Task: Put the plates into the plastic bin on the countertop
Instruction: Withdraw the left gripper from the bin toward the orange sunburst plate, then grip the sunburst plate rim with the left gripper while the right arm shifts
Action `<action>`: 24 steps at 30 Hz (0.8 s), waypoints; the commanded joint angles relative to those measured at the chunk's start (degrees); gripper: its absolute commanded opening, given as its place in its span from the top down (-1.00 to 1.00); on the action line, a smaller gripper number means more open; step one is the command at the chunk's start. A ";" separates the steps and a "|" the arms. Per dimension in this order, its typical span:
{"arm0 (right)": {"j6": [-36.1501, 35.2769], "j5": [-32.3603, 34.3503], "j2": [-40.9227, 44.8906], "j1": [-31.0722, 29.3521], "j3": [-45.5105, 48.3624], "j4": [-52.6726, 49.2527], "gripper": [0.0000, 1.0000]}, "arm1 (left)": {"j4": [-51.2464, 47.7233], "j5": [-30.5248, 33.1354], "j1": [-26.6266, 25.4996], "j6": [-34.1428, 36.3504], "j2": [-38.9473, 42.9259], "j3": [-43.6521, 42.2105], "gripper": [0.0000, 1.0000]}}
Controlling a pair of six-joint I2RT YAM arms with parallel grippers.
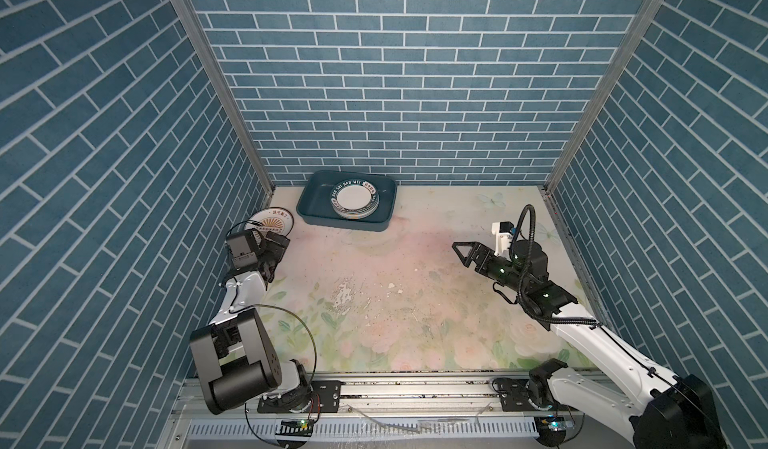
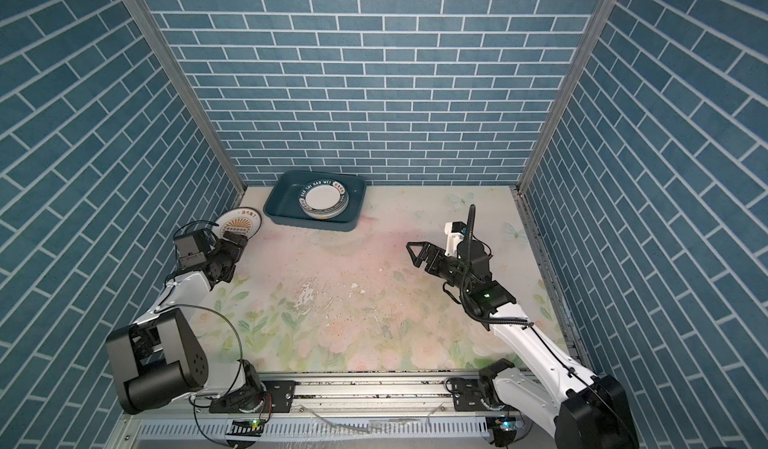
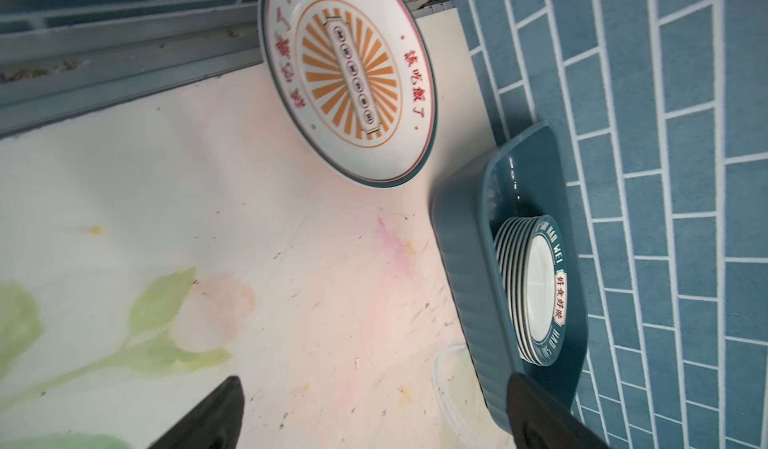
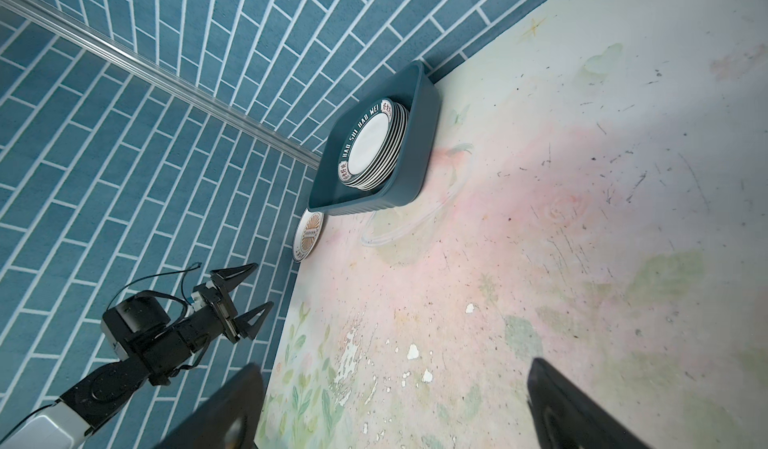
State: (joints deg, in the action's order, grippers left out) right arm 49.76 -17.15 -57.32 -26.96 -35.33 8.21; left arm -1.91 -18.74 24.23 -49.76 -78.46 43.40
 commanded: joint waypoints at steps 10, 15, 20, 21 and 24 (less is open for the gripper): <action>5.44 -4.35 -7.93 -0.22 1.64 16.40 -0.97 | 18.95 -7.49 3.19 -12.18 -13.68 -1.50 -0.99; 7.17 -7.51 -14.95 -0.27 -0.71 22.68 -0.97 | 22.36 -7.57 3.34 -14.99 -19.26 -0.03 -0.99; 8.92 -10.35 -21.31 -0.26 -3.48 27.96 -0.97 | 22.34 -6.64 3.58 -15.63 -22.14 1.49 -0.99; 9.24 -10.82 -22.40 -0.24 -3.84 28.89 -0.97 | 22.18 -6.42 3.63 -15.72 -22.70 1.82 -0.99; 9.56 -11.78 -24.85 -0.22 -4.94 29.79 -0.97 | 22.04 -6.09 3.70 -15.72 -24.48 3.01 -0.98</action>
State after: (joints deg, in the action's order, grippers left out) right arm 57.23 -26.35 -80.58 -27.00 -38.22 33.04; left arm 20.43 -25.67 27.53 -65.01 -100.75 45.17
